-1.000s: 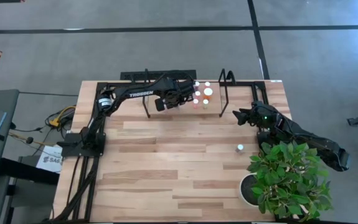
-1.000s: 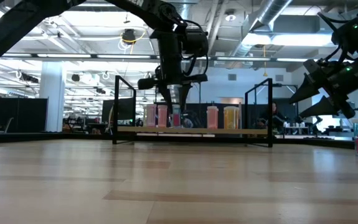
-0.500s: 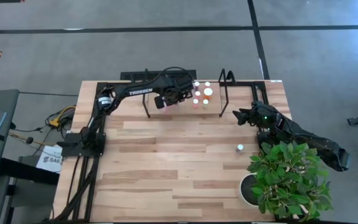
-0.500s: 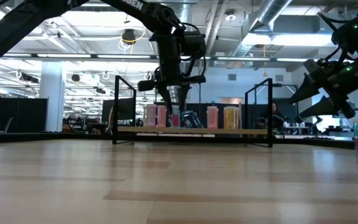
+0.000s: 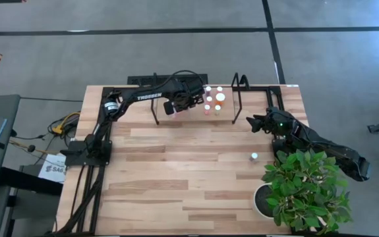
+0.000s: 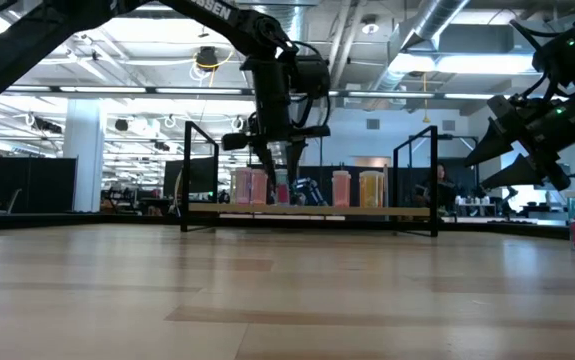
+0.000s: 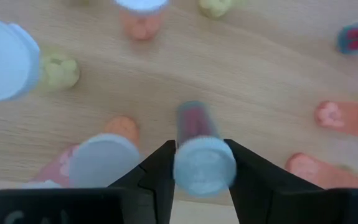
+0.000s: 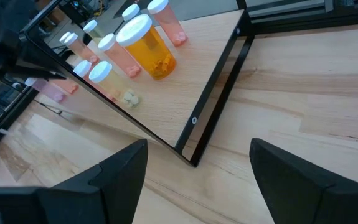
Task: Pick and place medicine bottles onto shelf by color
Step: Put the blue pill bottle on the shelf
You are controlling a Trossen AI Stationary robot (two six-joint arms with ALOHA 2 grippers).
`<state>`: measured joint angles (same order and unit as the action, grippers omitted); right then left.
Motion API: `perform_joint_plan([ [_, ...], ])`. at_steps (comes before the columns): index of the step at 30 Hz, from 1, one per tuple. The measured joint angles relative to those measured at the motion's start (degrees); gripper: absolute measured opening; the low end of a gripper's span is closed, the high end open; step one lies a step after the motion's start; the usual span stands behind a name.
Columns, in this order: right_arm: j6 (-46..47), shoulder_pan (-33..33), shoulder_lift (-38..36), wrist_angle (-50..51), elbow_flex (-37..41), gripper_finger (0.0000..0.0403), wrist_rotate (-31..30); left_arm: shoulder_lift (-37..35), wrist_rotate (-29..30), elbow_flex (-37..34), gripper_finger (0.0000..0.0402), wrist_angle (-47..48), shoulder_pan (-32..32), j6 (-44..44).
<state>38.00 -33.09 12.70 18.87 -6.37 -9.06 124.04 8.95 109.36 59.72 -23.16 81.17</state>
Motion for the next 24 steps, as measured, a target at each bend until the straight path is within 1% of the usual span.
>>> perform_joint_plan([
  [8,0.0,0.0,0.0,0.0,0.0,0.0305,0.0,0.1,0.17,-0.09,0.0133,-0.31,0.0,0.0],
  [16,0.0,0.0,0.0,0.0,0.0,0.0305,0.0,0.05,0.31,-0.07,0.0135,-1.22,0.0,0.0],
  [22,0.0,0.01,-0.01,0.0,0.0,0.0305,0.0,-0.1,-1.95,0.07,0.0135,-1.0,0.02,-0.03],
  [24,0.0,0.01,-0.01,0.0,0.0,0.0305,0.0,-0.1,-2.64,1.17,0.0135,0.46,0.25,-1.03],
])
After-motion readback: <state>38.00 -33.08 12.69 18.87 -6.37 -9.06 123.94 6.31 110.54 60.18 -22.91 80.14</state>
